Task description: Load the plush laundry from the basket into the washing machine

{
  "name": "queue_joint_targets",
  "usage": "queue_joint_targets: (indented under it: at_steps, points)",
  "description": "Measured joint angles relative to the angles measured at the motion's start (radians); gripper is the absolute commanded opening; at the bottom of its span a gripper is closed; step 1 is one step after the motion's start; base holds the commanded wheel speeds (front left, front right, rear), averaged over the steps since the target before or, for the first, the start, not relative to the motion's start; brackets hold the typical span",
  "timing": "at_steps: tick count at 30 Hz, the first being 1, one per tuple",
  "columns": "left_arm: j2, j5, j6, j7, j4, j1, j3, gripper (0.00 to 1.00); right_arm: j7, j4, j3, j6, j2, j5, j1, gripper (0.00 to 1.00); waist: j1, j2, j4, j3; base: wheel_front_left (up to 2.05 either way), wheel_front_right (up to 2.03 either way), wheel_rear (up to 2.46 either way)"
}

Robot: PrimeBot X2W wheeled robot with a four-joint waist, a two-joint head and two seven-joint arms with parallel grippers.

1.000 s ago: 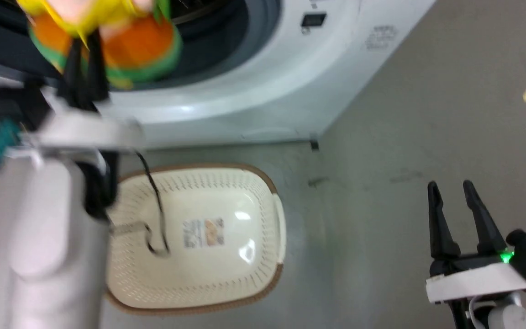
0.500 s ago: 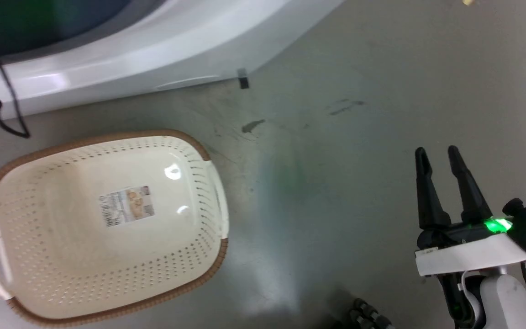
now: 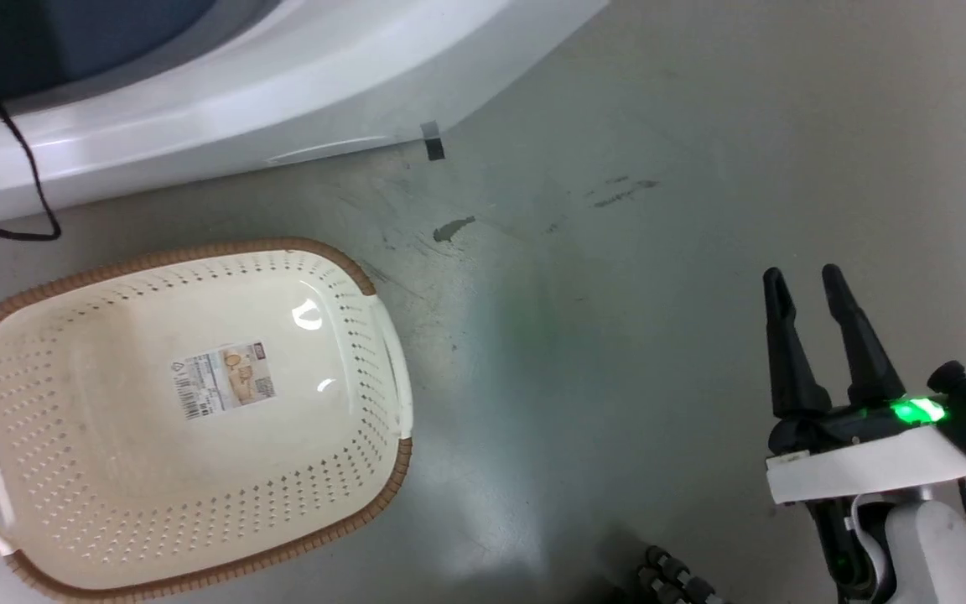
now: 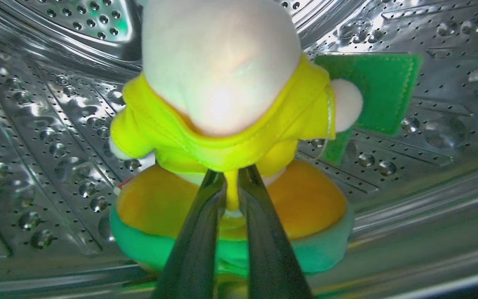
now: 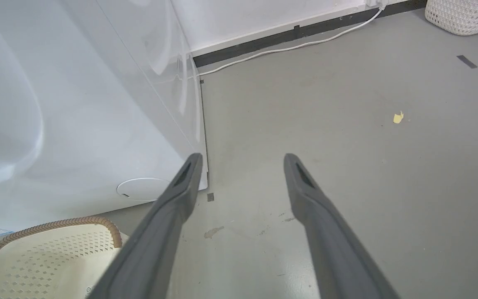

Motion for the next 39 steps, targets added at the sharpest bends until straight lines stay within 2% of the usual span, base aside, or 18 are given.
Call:
queue_joint_targets:
  at_steps: [1,2,10,16,21,25,30,39]
  points:
    - [-0.003,0.000,0.000,-0.007,0.007,0.001,-0.002,0.60,0.000,0.000,-0.004,0.000,0.000,-0.004,-0.002,1.00,0.0000,0.0000,0.004,-0.004,0.00,0.00,0.00]
    - [-0.005,0.000,0.000,-0.017,0.014,0.004,-0.005,1.00,0.000,0.000,-0.008,0.000,0.000,-0.010,-0.005,1.00,0.0000,0.0000,0.008,-0.010,0.00,0.00,0.00]
    - [-0.063,-0.026,0.000,-0.138,0.077,0.086,-0.019,1.00,0.000,-0.001,-0.041,0.000,0.000,-0.061,-0.004,1.00,-0.0001,0.0000,0.047,-0.093,0.00,0.00,0.00]
    - [-0.128,-0.065,-0.006,-0.287,0.089,0.198,-0.023,1.00,0.000,-0.002,-0.067,0.000,0.000,-0.108,0.025,1.00,-0.0003,0.0000,0.088,-0.201,0.00,0.00,0.00]
    - [-0.184,-0.115,-0.015,-0.356,0.057,0.318,-0.015,1.00,0.000,-0.004,-0.081,0.000,0.000,-0.148,0.062,1.00,-0.0004,0.0000,0.131,-0.305,0.00,0.00,0.00]
    - [-0.233,-0.142,-0.027,-0.374,-0.033,0.426,-0.019,1.00,0.000,-0.005,-0.097,0.000,0.000,-0.166,0.102,1.00,-0.0004,0.0000,0.172,-0.387,0.00,0.00,0.00]
    - [-0.262,-0.145,-0.029,-0.381,-0.184,0.603,-0.030,1.00,0.000,-0.005,-0.091,0.000,0.000,-0.184,0.131,1.00,-0.0005,0.0000,0.220,-0.486,0.00,0.00,0.00]
    - [-0.332,-0.129,0.046,-0.382,-0.524,0.966,-0.027,1.00,0.000,-0.005,-0.080,0.000,0.000,-0.215,0.185,1.00,-0.0004,0.0000,0.292,-0.622,0.00,0.00,0.00]
